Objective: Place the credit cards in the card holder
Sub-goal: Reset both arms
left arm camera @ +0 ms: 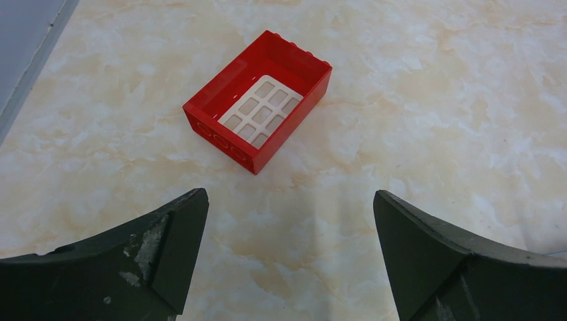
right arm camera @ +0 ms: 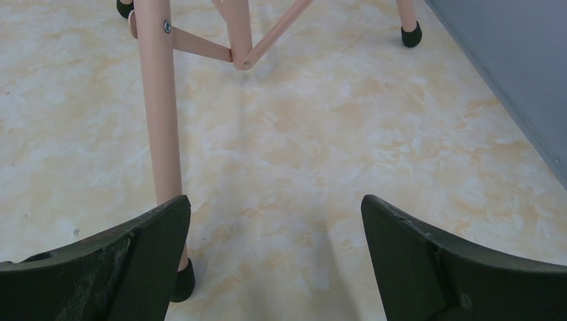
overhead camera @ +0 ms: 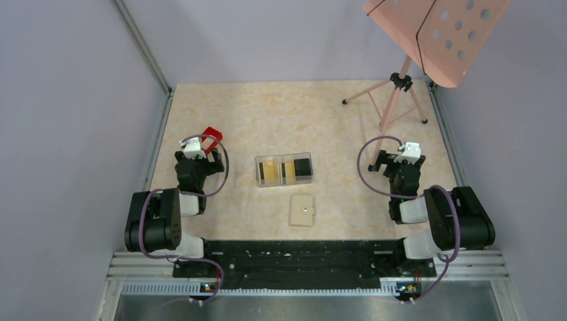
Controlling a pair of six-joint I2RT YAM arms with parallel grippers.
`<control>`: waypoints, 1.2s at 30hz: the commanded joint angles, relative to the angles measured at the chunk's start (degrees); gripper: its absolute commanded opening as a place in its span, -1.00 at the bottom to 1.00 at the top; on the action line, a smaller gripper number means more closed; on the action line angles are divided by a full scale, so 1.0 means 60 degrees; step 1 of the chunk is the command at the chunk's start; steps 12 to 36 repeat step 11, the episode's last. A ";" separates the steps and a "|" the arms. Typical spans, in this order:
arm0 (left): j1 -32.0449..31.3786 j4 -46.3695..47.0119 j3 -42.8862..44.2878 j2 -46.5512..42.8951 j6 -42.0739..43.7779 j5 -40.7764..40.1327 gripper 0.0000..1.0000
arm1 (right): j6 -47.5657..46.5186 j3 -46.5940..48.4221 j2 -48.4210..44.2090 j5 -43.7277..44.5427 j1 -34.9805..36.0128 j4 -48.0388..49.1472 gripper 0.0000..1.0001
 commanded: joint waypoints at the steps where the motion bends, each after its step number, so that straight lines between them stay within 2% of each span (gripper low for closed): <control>1: -0.0025 0.0541 0.0308 -0.0018 0.0085 -0.0035 0.98 | -0.0024 0.0241 0.0033 -0.0116 -0.0095 0.0478 0.97; 36: -0.0041 0.0527 0.0307 -0.0012 0.0087 -0.0060 0.98 | -0.0022 0.0233 0.0031 -0.0118 -0.0098 0.0471 0.97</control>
